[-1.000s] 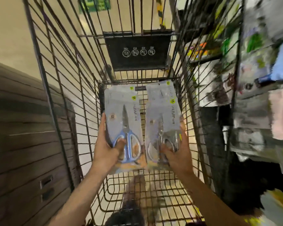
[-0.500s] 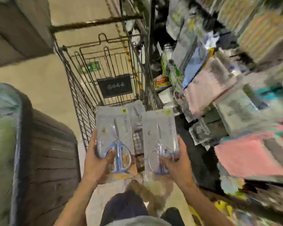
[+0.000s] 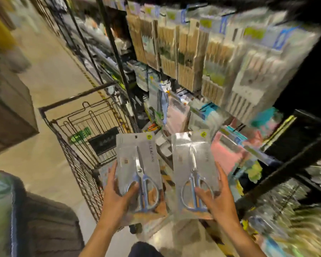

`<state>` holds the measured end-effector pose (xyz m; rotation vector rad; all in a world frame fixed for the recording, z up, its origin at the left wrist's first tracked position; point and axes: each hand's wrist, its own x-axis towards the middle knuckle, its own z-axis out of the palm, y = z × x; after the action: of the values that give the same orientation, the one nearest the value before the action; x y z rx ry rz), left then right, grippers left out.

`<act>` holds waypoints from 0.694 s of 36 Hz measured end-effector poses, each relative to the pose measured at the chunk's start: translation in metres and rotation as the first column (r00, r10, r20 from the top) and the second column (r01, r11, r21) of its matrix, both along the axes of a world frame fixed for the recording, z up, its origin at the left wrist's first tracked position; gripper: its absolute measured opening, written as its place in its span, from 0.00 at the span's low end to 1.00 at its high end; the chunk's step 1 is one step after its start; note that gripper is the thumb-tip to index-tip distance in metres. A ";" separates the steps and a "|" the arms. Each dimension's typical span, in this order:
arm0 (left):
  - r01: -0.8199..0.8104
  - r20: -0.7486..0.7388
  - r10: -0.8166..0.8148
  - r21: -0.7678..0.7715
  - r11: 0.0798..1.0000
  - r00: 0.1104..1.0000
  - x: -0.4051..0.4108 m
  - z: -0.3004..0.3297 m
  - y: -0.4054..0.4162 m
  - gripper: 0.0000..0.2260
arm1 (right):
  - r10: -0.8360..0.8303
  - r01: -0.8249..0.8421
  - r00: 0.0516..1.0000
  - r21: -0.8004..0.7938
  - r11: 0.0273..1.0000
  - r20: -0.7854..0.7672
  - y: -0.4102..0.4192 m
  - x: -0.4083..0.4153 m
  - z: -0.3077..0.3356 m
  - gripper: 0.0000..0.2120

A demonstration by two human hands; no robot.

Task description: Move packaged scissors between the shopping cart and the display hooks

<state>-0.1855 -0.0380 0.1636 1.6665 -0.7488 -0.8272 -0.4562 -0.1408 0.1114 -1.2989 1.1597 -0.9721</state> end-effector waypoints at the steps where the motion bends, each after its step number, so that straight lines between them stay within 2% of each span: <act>1: 0.028 -0.011 -0.028 -0.007 1.000 1.000 -0.003 0.004 -0.003 0.40 | -0.028 0.028 1.000 -0.019 0.999 0.000 0.003 -0.006 0.004 0.44; 4: 0.120 0.001 -0.120 -0.044 0.992 0.993 -0.014 0.017 -0.014 0.41 | -0.114 0.117 0.992 -0.063 0.991 0.044 0.015 -0.021 0.023 0.43; 12: 0.345 0.000 -0.350 -0.166 0.924 0.937 -0.038 0.039 -0.032 0.41 | -0.309 0.311 0.950 -0.123 0.942 0.031 0.064 -0.056 0.059 0.44; 18: 0.430 -0.175 -0.476 -0.247 0.869 0.862 -0.077 0.059 -0.028 0.38 | -0.440 0.444 0.896 -0.135 0.886 0.053 0.111 -0.075 0.084 0.45; 21: 0.484 -0.174 -0.532 -0.255 0.837 0.828 -0.088 0.054 -0.030 0.41 | -0.478 0.477 0.878 -0.128 0.869 0.024 0.135 -0.093 0.089 0.45; 25: 0.544 -0.248 -0.604 -0.273 0.793 0.757 -0.111 0.061 -0.027 0.47 | -0.537 0.527 0.844 -0.167 0.834 -0.019 0.158 -0.117 0.106 0.44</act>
<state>-0.2964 -0.0654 0.2243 1.0828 -1.0914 -1.3844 -0.5735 0.0173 0.2170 -1.1500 1.5699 -1.4594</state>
